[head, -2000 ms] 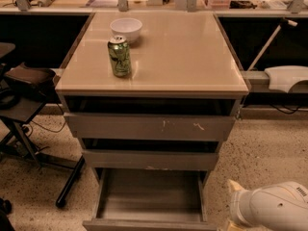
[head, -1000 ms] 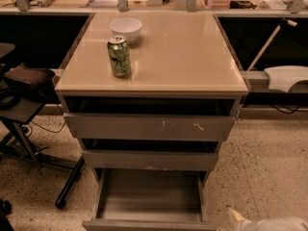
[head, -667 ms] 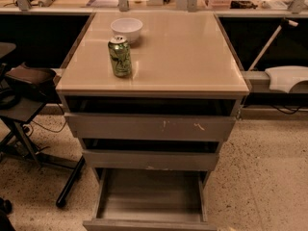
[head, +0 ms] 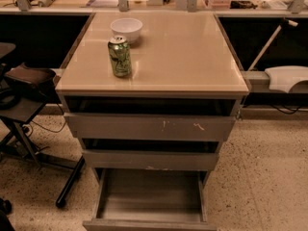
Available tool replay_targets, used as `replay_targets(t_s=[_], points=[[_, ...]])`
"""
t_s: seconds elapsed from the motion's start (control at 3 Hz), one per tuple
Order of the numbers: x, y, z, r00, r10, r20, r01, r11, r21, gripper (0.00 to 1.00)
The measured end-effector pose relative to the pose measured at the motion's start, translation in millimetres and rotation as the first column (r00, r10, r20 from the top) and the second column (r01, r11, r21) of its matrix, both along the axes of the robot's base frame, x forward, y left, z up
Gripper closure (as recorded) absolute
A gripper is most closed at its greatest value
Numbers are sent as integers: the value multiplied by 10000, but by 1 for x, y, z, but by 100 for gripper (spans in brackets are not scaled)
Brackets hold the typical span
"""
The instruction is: Close bottom drawer
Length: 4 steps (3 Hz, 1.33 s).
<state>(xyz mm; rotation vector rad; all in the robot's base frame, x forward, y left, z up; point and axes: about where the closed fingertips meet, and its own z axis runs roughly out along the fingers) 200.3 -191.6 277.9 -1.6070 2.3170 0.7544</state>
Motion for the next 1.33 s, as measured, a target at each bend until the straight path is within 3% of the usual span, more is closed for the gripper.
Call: replay_targets(t_s=[0.33, 0.67, 1.0, 1.33], points=[[19, 25, -10, 9993, 171, 322, -194, 9971, 735, 0], [52, 47, -25, 9972, -186, 726, 98, 9928, 1194, 0], [52, 47, -25, 9972, -186, 726, 98, 9928, 1195, 0], [59, 45, -43, 9956, -352, 863, 195, 9842, 1760, 0]])
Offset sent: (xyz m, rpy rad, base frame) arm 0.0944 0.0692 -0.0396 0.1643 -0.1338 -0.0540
